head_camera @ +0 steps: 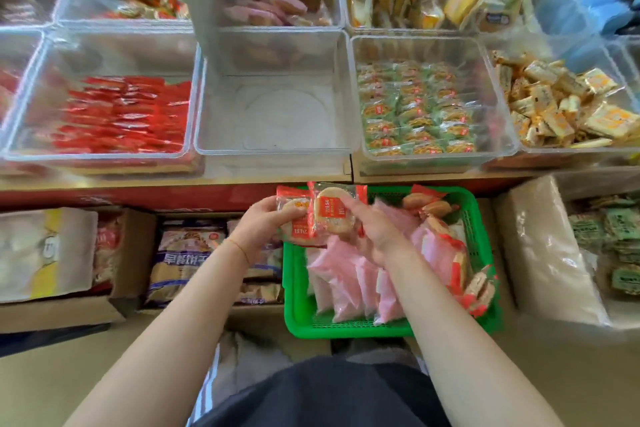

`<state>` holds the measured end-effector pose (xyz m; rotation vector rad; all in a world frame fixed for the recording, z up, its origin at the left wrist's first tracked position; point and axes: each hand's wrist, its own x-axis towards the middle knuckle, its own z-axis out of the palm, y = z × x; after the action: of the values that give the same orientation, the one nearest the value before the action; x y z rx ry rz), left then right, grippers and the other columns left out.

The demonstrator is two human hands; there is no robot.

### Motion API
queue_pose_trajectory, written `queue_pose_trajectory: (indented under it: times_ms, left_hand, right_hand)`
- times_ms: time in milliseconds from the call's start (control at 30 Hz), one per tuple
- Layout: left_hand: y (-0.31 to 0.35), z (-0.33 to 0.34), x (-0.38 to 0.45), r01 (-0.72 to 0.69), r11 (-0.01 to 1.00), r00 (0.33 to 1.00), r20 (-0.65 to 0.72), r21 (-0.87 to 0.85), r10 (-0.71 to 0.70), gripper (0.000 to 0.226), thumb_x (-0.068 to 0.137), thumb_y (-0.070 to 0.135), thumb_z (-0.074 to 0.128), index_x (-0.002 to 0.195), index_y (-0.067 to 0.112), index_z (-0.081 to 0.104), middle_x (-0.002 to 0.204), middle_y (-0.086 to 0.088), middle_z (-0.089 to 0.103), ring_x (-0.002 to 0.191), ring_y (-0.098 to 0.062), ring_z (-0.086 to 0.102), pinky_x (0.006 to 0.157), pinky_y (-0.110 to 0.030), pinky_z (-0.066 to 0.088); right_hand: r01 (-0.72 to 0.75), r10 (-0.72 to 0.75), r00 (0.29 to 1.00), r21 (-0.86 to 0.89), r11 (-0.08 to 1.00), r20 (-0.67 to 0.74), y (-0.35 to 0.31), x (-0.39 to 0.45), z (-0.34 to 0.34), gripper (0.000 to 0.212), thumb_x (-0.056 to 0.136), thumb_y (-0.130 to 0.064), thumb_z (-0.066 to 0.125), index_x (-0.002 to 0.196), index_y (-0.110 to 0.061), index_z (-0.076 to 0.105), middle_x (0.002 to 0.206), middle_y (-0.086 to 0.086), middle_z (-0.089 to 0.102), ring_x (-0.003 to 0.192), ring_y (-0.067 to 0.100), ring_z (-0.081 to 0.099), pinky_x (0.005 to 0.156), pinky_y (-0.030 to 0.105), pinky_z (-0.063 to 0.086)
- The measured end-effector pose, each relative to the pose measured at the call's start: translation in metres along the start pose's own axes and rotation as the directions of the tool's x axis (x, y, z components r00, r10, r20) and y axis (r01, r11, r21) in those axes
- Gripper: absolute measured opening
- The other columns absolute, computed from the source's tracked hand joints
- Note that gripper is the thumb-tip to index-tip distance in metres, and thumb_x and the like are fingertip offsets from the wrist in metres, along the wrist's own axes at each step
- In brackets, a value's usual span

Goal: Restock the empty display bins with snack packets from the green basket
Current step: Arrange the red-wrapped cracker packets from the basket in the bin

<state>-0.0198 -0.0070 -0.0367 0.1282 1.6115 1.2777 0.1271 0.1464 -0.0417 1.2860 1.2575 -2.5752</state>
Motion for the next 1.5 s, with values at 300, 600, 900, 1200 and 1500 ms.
queue_pose_trajectory:
  times_ms: [300,600,900,1200,1500]
  left_hand:
    - [0.041,-0.264,-0.025,-0.145,0.973,0.957,-0.225,0.181,0.185,0.023,0.083,0.04,0.074,0.085,0.018,0.068,0.071,0.008,0.07,0.064,-0.004,0.063,0.063,-0.024,0.048]
    - [0.111,-0.392,-0.024,-0.076,0.95,0.982,0.191,0.302,0.018,0.035,0.078,0.006,0.08,0.106,0.012,0.061,0.087,-0.007,0.073,0.07,-0.017,0.071,0.064,-0.03,0.059]
    - [0.142,-0.425,0.061,-0.344,0.486,0.705,-0.121,0.803,0.699,0.035,0.085,0.037,0.074,0.093,0.007,0.056,0.079,-0.007,0.062,0.072,-0.03,0.055,0.062,-0.034,0.033]
    - [0.151,-0.447,0.127,-0.171,0.212,0.686,-0.039,0.962,0.726,0.038,0.091,0.05,0.061,0.095,0.012,0.058,0.09,-0.012,0.069,0.096,-0.036,0.06,0.098,-0.058,0.034]
    - [0.152,-0.447,0.135,-0.152,0.213,0.707,-0.045,0.965,0.706,0.039,0.092,0.055,0.055,0.091,0.016,0.054,0.086,-0.006,0.067,0.092,-0.033,0.059,0.098,-0.058,0.035]
  right_hand:
    - [0.041,-0.038,0.994,-0.024,0.999,0.107,0.039,0.049,0.272,0.04,0.084,-0.039,0.067,0.116,-0.014,0.071,0.116,0.008,0.072,0.109,0.024,0.067,0.1,0.045,0.049]
    - [0.183,-0.188,0.972,-0.046,0.982,-0.139,0.012,0.079,0.396,0.038,0.092,-0.036,0.067,0.122,-0.014,0.063,0.11,0.006,0.074,0.101,0.023,0.071,0.085,0.037,0.055]
    - [0.233,-0.324,0.876,-0.275,0.933,-0.356,-0.029,0.144,0.401,0.014,0.097,-0.024,0.061,0.11,-0.02,0.063,0.107,0.004,0.072,0.098,0.02,0.069,0.081,0.033,0.056]
    - [0.136,-0.795,0.606,-0.978,0.158,-0.044,-0.095,0.237,0.391,0.025,0.096,-0.008,0.05,0.115,-0.017,0.065,0.111,0.007,0.065,0.103,0.028,0.057,0.09,0.038,0.047]
    - [-0.242,-0.54,0.835,-0.814,-0.528,0.102,-0.099,0.287,0.408,0.028,0.098,-0.007,0.045,0.121,-0.008,0.061,0.12,0.014,0.062,0.115,0.033,0.053,0.101,0.043,0.039]
